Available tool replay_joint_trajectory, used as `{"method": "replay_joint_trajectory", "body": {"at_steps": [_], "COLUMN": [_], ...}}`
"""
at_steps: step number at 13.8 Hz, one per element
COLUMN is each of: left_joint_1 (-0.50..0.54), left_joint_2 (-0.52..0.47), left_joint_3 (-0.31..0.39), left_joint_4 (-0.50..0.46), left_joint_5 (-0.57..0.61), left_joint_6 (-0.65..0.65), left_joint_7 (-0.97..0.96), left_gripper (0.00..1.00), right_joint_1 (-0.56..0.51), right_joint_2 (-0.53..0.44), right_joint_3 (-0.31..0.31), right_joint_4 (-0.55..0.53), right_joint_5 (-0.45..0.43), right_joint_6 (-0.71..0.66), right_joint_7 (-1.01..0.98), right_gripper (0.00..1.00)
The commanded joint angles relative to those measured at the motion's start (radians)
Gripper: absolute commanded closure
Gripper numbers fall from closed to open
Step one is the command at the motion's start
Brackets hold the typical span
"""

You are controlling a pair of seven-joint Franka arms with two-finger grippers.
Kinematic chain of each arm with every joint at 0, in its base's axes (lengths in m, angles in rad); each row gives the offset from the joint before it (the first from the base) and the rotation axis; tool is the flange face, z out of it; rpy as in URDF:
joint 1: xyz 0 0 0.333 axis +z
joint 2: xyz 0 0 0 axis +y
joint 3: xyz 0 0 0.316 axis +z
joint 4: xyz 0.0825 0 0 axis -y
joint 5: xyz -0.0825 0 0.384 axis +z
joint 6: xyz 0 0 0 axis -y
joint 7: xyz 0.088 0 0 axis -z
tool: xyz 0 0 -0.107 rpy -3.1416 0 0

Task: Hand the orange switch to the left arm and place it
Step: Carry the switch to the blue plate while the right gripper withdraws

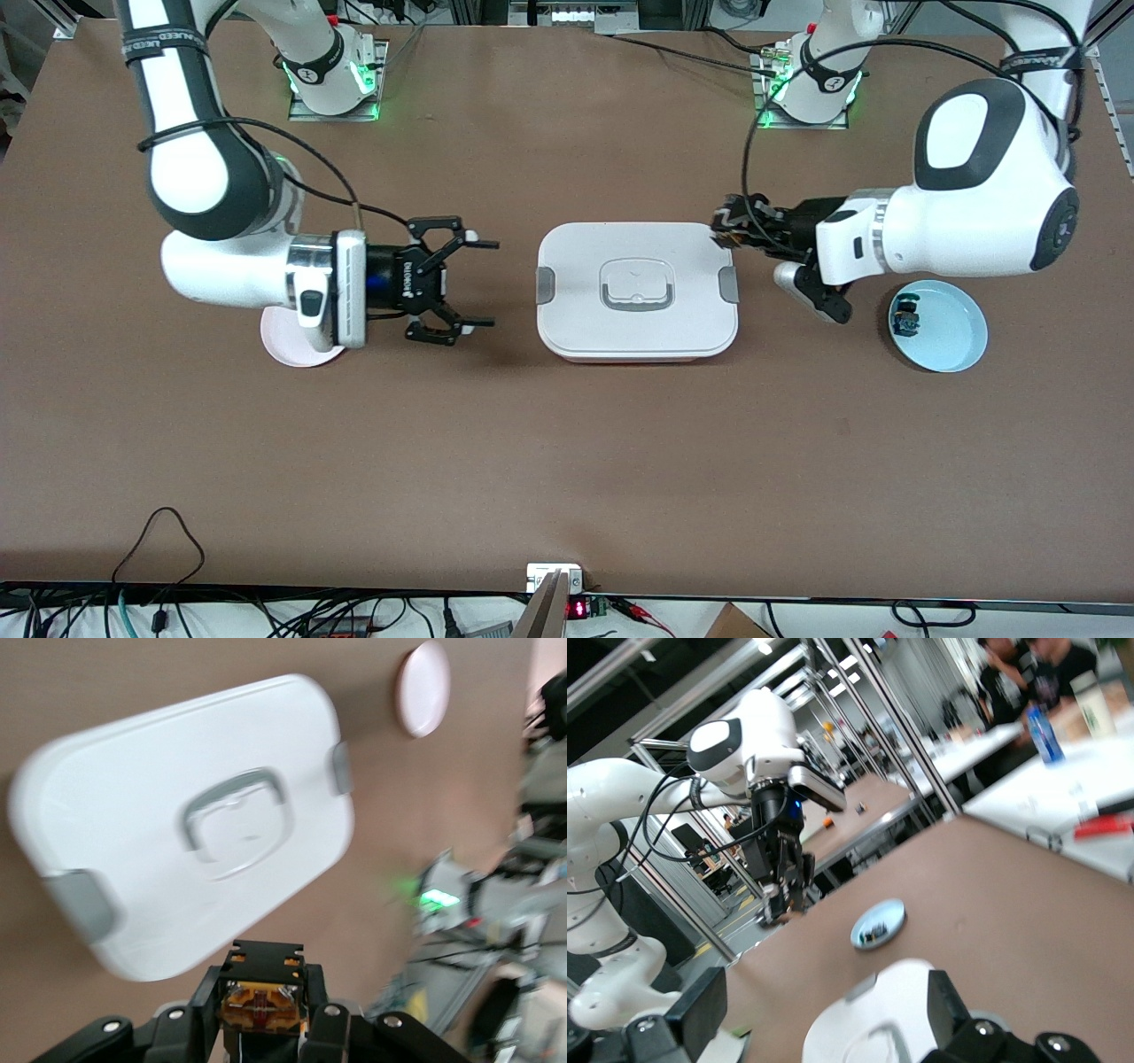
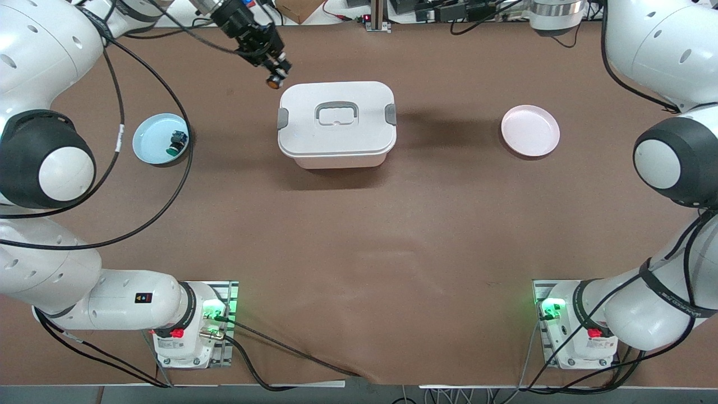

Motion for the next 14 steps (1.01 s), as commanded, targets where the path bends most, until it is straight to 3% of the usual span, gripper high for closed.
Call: {"method": "replay_joint_trajectory", "body": {"at_steps": [1,8,9,10,11,12,14], "left_joint_1": [0.044,0.228,0.252,0.277,0.298,0.326,0.355], "left_joint_2": [0.026,0.21,0.251,0.273,0.289,0.322,0.369], "left_joint_3": [-0.004,-0.004,-0.004,-0.004,-0.004,-0.004,-0.004], "left_joint_4": [0.019,0.003,0.005,0.003,0.003,0.003,0.003], "left_joint_5": [0.179,0.617,0.722,0.756,0.777,0.828,0.881], "left_joint_6": [-0.036,0.038,0.085,0.114,0.144,0.202,0.297], "left_joint_7": [0.16,0.536,0.666,0.726,0.769,0.872,1.009], "left_gripper": [0.74,0.71,0.71,0.71,0.71,0.71,0.71], "right_joint_1": [-0.003,-0.021,-0.021,-0.021,-0.021,-0.021,-0.021], "right_joint_2": [-0.041,-0.044,-0.053,-0.059,-0.072,-0.081,-0.09], "right_joint_3": [-0.039,-0.055,-0.056,-0.058,-0.063,-0.063,-0.067], "right_joint_4": [-0.019,0.003,0.017,0.025,0.03,0.045,0.08], "right_joint_5": [-0.104,-0.485,-0.63,-0.724,-0.857,-1.058,-1.308], "right_joint_6": [-0.036,-0.053,-0.056,-0.059,-0.086,-0.137,-0.215], "right_joint_7": [0.232,0.963,1.154,1.23,1.283,1.329,1.355], "right_gripper": [0.0,0.0,0.0,0.0,0.0,0.0,0.0]}}
